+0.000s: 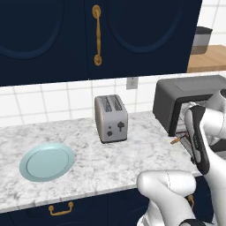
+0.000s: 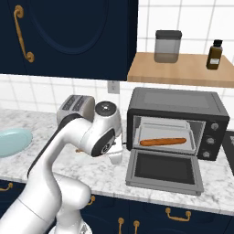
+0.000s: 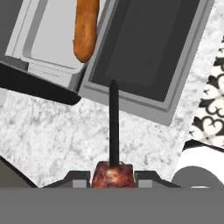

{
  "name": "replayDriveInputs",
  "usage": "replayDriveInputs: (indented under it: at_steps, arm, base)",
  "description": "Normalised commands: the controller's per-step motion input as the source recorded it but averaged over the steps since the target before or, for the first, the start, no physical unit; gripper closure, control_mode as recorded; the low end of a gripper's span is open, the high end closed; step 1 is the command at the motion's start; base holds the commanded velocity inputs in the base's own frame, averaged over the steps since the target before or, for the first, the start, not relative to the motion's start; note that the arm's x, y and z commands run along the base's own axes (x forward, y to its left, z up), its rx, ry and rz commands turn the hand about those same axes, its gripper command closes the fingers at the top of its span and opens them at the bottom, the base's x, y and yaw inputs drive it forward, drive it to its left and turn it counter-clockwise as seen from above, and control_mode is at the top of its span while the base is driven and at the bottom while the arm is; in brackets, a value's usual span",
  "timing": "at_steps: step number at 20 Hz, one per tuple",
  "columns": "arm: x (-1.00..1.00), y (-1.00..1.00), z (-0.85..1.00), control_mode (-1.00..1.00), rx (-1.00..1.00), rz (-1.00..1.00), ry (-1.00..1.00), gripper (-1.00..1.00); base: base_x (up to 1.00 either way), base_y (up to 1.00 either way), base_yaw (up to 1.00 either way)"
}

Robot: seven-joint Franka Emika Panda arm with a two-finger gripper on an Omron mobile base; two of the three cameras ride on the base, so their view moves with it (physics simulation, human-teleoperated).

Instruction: Pick up the kebab skewer and baguette bread, and place them inside the toaster oven. Close the toaster oven door and start by setting the timer.

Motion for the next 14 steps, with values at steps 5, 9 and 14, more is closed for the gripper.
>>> replayDriveInputs:
  at_steps: [5, 9, 14]
  arm:
    - [0.06, -0.99, 0.39, -1.00, 0.01, -0.02, -0.02, 1.00]
    - [0.13, -0.97, 0.28, -1.00, 0.01, -0.03, 0.00, 1.00]
    - [0.10, -1.00, 0.14, -1.00, 0.04, -0.01, 0.00, 1.00]
  base:
    - [0.00, 0.00, 0.00]
    - [0.00, 0.00, 0.00]
    - [0.00, 0.00, 0.00]
